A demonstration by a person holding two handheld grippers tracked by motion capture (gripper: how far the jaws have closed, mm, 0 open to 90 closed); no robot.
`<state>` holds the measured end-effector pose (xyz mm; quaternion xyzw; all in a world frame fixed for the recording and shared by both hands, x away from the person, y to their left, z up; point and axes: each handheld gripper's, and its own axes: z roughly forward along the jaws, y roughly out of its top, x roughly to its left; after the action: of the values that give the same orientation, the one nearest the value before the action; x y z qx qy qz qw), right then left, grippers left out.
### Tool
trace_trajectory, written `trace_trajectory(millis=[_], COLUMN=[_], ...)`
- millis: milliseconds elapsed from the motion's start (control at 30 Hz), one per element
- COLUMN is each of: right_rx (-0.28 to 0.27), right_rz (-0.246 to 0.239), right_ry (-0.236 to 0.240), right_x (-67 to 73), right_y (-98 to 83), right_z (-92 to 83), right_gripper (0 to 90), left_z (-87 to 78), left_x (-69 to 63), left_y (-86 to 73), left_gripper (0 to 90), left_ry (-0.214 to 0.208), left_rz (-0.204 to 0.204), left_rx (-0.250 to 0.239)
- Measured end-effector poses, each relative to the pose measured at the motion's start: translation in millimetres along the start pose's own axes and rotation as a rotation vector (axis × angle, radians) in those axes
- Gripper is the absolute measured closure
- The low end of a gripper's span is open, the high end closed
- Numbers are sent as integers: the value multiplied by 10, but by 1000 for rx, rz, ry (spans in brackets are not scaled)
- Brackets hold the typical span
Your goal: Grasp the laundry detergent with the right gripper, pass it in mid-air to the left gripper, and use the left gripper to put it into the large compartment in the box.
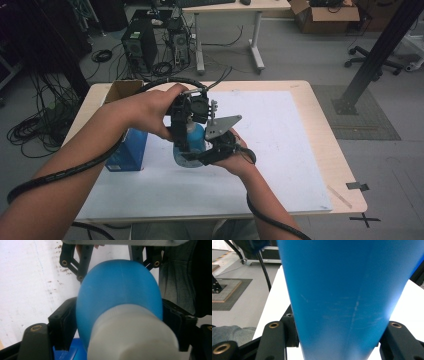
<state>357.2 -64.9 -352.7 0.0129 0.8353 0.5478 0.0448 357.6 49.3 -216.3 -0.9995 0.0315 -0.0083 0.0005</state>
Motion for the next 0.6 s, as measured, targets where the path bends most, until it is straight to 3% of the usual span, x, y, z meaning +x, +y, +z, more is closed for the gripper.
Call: trace_trajectory(millis=[300,600], right_rx=[-4,3], right_rz=[-9,-6], right_ry=[-2,-5], right_x=[5,12], right_y=[18,9], right_z=[-17,-14], right_gripper=[453,453], left_z=[-21,-9], left_x=[-3,-7], left_y=[26,46], left_gripper=[356,374], left_ry=[6,9], left_rz=[-2,7], left_rx=[5,25])
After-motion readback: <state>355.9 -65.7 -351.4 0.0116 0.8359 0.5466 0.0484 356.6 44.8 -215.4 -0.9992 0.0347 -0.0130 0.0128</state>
